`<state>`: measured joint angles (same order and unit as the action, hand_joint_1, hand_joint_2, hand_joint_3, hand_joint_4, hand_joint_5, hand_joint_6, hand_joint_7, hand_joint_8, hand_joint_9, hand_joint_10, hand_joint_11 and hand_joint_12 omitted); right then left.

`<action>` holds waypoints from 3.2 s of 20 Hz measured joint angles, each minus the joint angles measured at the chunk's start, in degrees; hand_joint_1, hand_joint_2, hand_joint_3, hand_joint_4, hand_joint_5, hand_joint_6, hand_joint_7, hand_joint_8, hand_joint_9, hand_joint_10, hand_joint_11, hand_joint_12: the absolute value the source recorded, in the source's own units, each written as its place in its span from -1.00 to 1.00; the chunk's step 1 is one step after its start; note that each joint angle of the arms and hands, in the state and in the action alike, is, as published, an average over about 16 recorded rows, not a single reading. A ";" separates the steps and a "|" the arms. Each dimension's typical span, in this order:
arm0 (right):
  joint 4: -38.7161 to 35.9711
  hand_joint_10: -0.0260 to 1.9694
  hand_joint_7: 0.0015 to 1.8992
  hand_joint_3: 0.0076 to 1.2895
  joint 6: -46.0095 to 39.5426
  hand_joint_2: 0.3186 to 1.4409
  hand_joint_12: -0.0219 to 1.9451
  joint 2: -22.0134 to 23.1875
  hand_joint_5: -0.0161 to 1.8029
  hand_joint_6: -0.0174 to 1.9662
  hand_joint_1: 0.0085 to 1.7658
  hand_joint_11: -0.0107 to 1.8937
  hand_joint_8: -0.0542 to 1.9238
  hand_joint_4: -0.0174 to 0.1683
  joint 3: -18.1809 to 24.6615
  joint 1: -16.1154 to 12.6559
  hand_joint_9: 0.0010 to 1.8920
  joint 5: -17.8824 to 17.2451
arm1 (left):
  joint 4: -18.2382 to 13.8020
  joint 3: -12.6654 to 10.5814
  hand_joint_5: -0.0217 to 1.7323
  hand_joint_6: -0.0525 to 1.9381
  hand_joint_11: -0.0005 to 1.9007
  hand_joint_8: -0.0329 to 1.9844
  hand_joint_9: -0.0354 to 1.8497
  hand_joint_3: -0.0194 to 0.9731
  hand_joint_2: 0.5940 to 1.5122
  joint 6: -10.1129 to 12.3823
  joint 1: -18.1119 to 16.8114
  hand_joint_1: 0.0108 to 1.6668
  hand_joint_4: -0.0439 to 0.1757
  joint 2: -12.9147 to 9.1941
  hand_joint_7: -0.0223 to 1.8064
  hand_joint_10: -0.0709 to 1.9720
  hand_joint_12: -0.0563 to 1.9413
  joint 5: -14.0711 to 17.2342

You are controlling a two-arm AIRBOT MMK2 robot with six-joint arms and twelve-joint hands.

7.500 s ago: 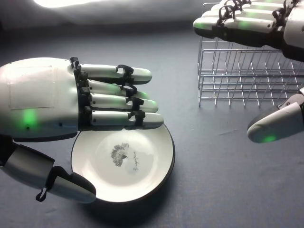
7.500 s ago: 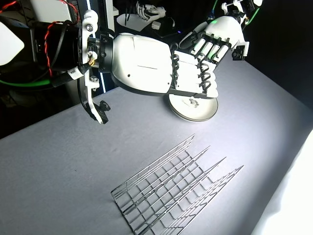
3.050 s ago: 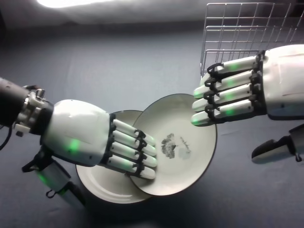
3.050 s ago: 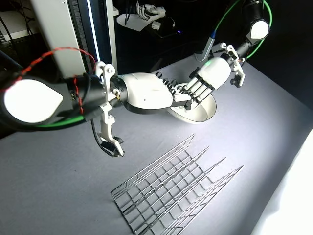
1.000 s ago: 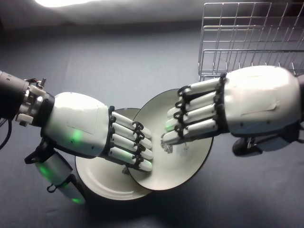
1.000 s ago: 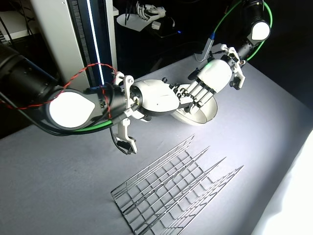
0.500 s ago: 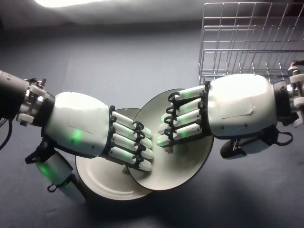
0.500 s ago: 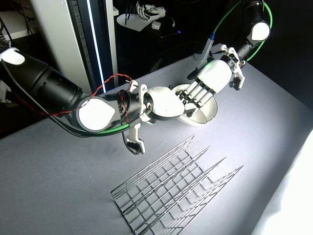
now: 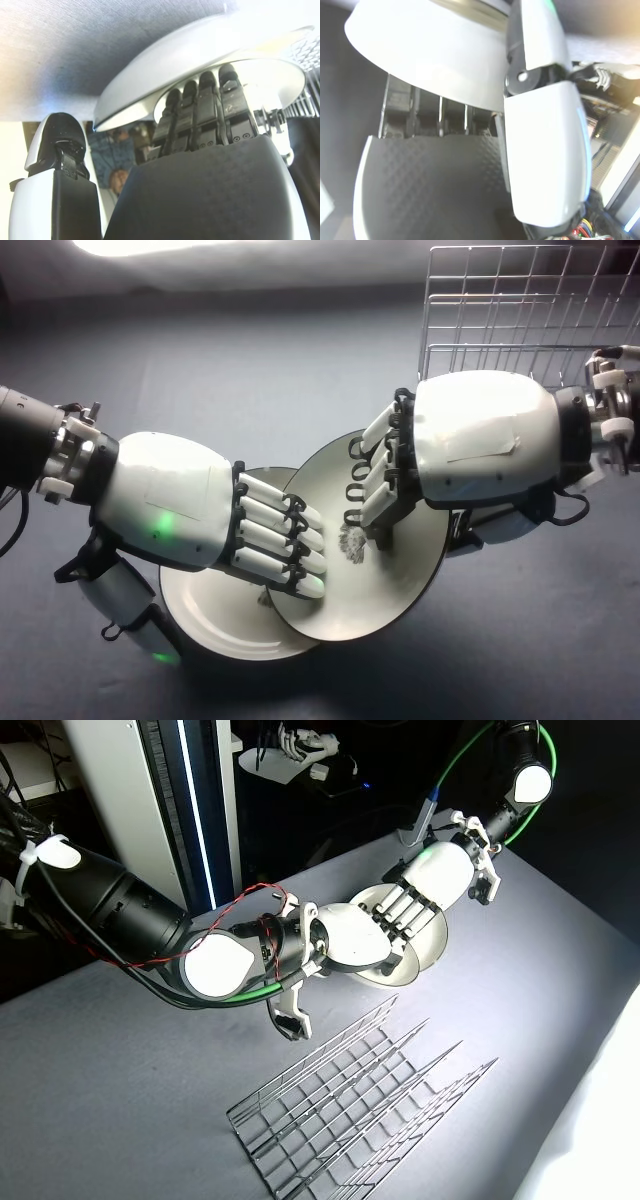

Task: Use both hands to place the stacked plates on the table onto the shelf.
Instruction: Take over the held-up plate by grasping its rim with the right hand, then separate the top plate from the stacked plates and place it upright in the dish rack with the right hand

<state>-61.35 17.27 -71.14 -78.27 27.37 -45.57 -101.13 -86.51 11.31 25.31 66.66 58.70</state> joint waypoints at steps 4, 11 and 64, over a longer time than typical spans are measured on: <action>0.41 -0.73 0.05 -0.99 0.12 0.12 0.00 -0.49 0.01 -0.51 0.41 -0.13 -0.75 -0.80 -0.36 -0.43 0.07 -0.71 | 0.38 0.03 -0.95 -0.94 -0.98 -0.96 -0.94 -0.94 0.25 0.43 -0.51 -0.65 -0.60 -0.41 -0.96 -0.92 -0.93 0.11; 0.54 -0.28 0.17 -0.99 0.30 0.07 0.13 -0.68 0.09 -0.33 0.41 0.00 -0.65 -0.78 -0.30 -0.86 0.15 -1.45 | 1.20 0.42 -0.95 -0.93 -0.98 -0.96 -0.94 -0.94 0.24 1.54 -1.78 -0.66 -0.59 -2.36 -0.95 -0.92 -0.93 0.64; 64.96 0.09 0.21 -0.99 -0.78 0.17 0.17 14.18 0.13 -0.23 0.57 -0.06 -0.40 -0.90 20.97 -24.36 0.10 33.64 | 7.33 -6.16 -0.95 -0.93 -0.98 -0.97 -0.94 -0.94 0.31 6.22 -3.45 -0.70 -0.57 -17.64 -0.96 -0.92 -0.93 5.91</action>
<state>3.61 16.49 -56.96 -57.30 3.01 -11.94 -93.81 -92.67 17.53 21.87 49.01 64.61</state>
